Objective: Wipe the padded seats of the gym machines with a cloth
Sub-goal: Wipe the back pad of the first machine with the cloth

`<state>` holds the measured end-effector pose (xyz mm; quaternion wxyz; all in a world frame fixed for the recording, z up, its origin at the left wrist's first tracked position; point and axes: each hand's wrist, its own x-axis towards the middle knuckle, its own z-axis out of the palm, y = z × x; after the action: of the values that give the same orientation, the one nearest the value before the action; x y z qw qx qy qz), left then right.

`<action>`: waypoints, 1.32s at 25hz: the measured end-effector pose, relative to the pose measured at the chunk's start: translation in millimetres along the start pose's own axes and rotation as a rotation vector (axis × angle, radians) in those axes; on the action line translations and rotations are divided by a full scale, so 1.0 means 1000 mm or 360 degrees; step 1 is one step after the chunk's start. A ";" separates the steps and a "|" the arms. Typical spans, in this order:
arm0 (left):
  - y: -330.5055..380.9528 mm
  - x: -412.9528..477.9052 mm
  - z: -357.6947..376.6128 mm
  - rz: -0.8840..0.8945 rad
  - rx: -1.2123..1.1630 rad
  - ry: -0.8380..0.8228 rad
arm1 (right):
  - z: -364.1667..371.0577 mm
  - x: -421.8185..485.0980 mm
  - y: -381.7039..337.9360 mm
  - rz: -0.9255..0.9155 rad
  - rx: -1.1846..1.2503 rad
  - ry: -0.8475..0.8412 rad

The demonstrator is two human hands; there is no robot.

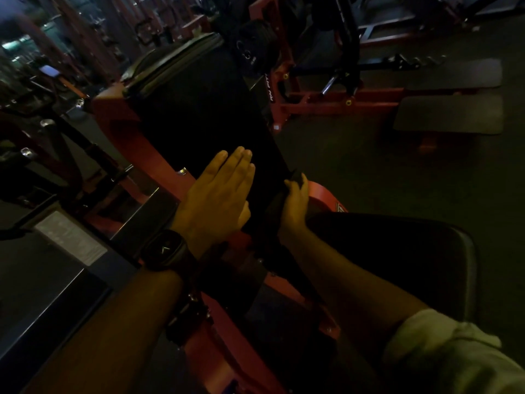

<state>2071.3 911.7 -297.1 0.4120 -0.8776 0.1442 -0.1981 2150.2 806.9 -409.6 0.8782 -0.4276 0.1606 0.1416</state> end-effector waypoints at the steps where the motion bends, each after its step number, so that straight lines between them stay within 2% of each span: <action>1: 0.000 -0.001 0.000 -0.0014 -0.0011 0.0007 | 0.000 0.001 0.001 0.0007 -0.0049 0.0018; 3: 0.001 -0.003 -0.001 -0.0049 -0.0047 0.0046 | -0.005 -0.028 0.019 -0.0022 -0.0194 -0.0008; 5: -0.001 -0.009 -0.005 -0.0116 -0.0132 0.0131 | -0.011 -0.059 0.034 -0.0245 -0.0358 -0.0027; 8: -0.028 -0.021 -0.015 -0.0401 -0.0474 0.0274 | -0.011 -0.069 0.030 -0.0890 -0.0588 0.0005; 10: -0.053 -0.029 -0.022 -0.0486 -0.0682 0.0372 | -0.006 -0.069 0.020 -0.1360 -0.0785 -0.0153; 13: -0.086 -0.035 -0.024 -0.0468 -0.0946 0.0512 | 0.013 -0.068 -0.007 -0.2039 -0.1135 -0.0469; 16: -0.118 -0.033 -0.016 -0.0589 -0.1199 0.0581 | 0.047 -0.069 -0.045 -0.2779 -0.1511 -0.0643; 18: -0.138 -0.029 -0.008 -0.0559 -0.1388 0.0501 | 0.068 -0.067 -0.062 -0.3192 -0.1650 -0.0606; 21: -0.155 -0.020 0.003 -0.0424 -0.1457 0.0495 | 0.099 -0.063 -0.095 -0.3636 -0.1713 -0.0460; 23: -0.161 -0.015 0.008 -0.0360 -0.1448 0.0537 | 0.106 -0.062 -0.096 -0.3737 -0.1788 -0.0423; 25: -0.163 -0.013 0.011 -0.0310 -0.1454 0.0548 | 0.091 -0.060 -0.080 -0.3767 -0.2068 -0.0519; 28: -0.165 -0.014 0.014 -0.0275 -0.1456 0.0562 | 0.077 -0.052 -0.098 -0.4144 -0.2454 -0.0780; 29: -0.166 -0.013 0.016 -0.0252 -0.1440 0.0549 | 0.085 -0.050 -0.110 -0.4171 -0.2402 -0.0727; 31: -0.168 -0.014 0.020 -0.0211 -0.1441 0.0512 | 0.103 -0.057 -0.117 -0.3936 -0.2224 -0.0523; 32: -0.167 -0.014 0.022 -0.0200 -0.1444 0.0520 | 0.106 -0.060 -0.109 -0.3820 -0.2191 -0.0504; 33: -0.167 -0.014 0.023 -0.0186 -0.1433 0.0546 | 0.104 -0.060 -0.099 -0.3848 -0.2191 -0.0553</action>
<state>2084.9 1036.2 -183.7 -0.0501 -0.9300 0.2320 -0.2807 2150.5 824.8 -254.9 0.0804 -0.6161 -0.5124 -0.5927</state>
